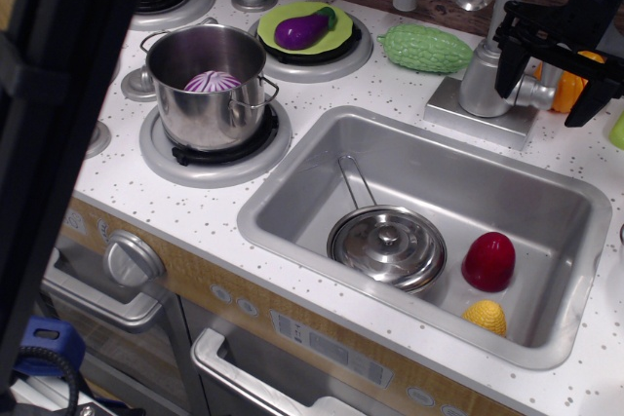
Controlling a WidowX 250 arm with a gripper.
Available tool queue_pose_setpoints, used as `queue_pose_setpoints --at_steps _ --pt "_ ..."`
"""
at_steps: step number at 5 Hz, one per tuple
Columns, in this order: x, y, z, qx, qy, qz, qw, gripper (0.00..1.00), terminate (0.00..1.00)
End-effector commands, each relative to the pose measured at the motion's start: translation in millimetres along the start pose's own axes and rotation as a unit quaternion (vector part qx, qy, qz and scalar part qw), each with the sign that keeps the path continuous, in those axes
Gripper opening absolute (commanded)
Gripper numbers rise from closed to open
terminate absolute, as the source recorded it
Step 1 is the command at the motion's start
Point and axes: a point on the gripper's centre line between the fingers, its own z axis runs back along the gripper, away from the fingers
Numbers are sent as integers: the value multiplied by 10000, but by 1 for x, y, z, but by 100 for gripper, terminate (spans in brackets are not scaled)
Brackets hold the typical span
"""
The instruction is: Turn lever vertical to front
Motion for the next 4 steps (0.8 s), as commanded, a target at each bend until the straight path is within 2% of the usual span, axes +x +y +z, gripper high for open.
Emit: queue_pose_setpoints --at_steps 1,2,3,4 --pt "0 0 0 0 0 0 10000 100 0" --pt "12 4 10 173 -571 -310 9977 100 0" --pt "28 12 29 433 -877 -648 9931 100 0" --pt "39 16 41 387 -1126 -687 9905 100 0"
